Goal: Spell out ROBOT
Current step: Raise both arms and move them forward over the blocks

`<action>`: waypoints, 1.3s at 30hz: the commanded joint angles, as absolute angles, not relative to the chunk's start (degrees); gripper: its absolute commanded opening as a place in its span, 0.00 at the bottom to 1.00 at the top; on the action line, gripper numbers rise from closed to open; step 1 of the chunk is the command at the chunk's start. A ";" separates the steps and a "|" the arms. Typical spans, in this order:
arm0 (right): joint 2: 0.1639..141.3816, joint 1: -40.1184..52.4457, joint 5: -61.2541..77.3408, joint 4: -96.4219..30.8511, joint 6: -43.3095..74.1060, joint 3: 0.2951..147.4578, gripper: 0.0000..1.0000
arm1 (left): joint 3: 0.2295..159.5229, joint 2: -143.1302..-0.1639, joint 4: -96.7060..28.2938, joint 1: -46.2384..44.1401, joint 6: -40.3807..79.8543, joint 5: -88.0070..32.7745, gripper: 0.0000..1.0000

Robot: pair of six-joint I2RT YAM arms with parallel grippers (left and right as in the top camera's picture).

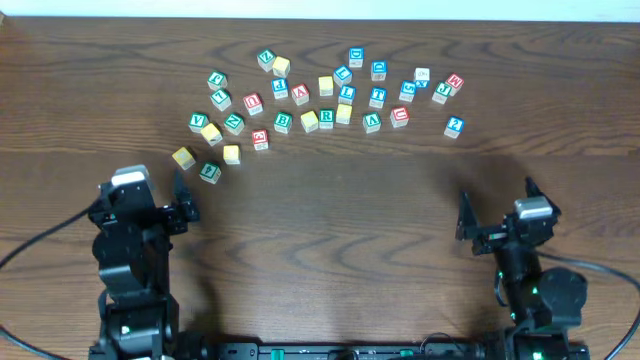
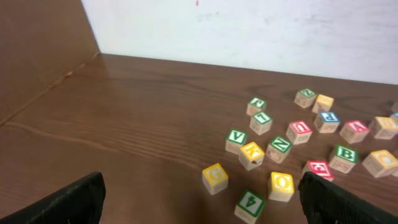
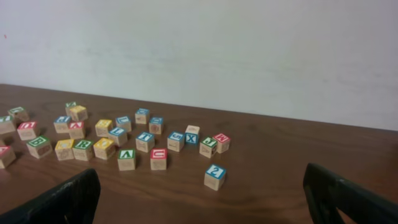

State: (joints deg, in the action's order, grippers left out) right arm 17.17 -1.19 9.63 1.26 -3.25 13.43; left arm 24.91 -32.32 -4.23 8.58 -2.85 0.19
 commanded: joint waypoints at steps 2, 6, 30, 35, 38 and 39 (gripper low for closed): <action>23.57 -0.75 11.81 0.82 -3.73 18.83 0.99 | 28.95 -34.94 -5.61 8.86 -2.74 -2.48 0.97; 29.93 -0.75 13.02 -1.17 -3.73 23.68 0.99 | 31.29 -37.01 -8.43 8.88 -2.74 -2.63 0.98; 63.59 -0.75 21.28 -36.40 -3.70 64.14 0.99 | 65.43 -62.06 -40.07 8.88 -2.68 -11.60 0.97; 69.47 -0.75 21.78 -43.66 -3.75 71.44 0.99 | 74.19 -67.40 -49.43 8.88 -2.52 -11.62 0.98; 70.87 -0.75 21.80 -44.14 -3.75 72.47 0.99 | 75.57 -68.71 -50.96 8.88 -2.52 -11.62 0.98; 70.98 -0.75 21.78 -43.81 -3.75 72.47 0.99 | 75.57 -68.84 -50.96 8.88 -2.55 -11.60 0.98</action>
State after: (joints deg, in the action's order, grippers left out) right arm 70.41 -1.04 20.84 -43.83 -3.42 70.85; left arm 73.78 -67.92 -50.22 8.58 -2.81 -10.74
